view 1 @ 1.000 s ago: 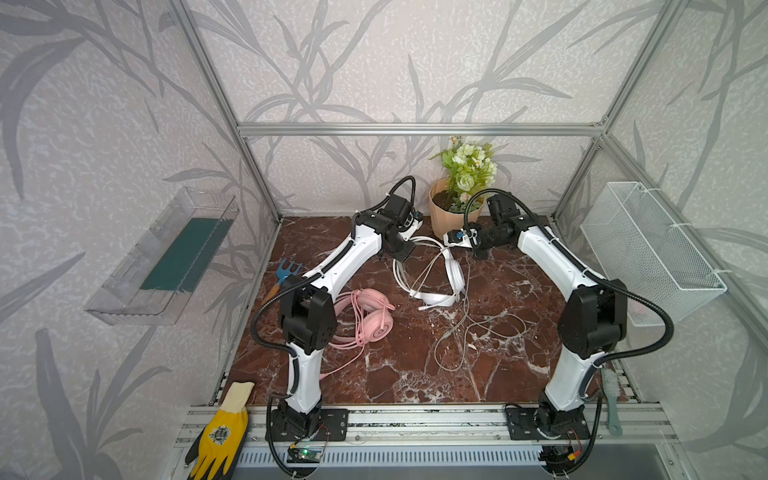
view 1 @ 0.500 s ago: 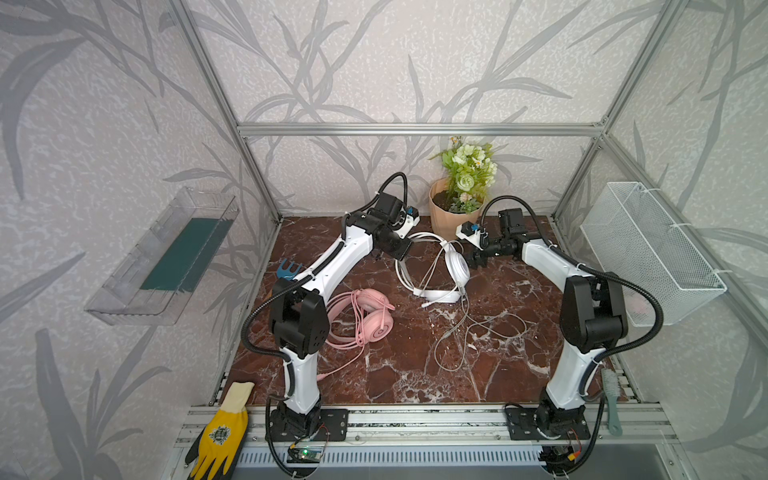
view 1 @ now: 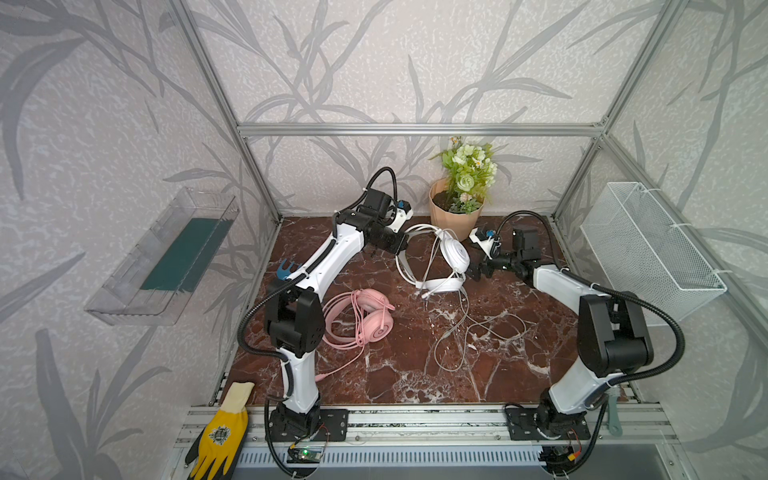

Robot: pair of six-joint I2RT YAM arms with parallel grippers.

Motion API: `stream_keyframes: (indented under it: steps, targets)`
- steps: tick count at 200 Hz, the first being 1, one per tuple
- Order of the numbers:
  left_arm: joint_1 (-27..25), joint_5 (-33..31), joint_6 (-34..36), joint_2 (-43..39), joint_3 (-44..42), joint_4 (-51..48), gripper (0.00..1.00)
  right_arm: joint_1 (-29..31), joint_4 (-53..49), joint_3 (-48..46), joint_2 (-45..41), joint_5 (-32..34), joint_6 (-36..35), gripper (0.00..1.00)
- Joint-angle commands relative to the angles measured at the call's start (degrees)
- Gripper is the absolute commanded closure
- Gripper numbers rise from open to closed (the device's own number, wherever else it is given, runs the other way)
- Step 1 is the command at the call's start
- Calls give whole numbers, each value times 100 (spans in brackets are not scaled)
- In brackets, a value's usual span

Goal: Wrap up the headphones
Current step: 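Draw the right gripper back from the headset toward the table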

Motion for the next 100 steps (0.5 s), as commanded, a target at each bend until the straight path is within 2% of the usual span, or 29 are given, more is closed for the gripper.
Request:
stream_keyframes:
  steps: [1,16,65,100]
  targets:
    - [43,493,-265,-391,16,271,100,-29,1177,-375,-337,415,778,1]
    - [51,523,-357,-396,94,267,100,-21,1427,-656,-473,473,1051,1]
    - [79,553,-664,-377,557,81,100,351,1869,-1575,-1013,1259,1888,4]
    - [94,650,-826,-350,746,39,100,698,2119,-1888,-1033,1350,2267,7]
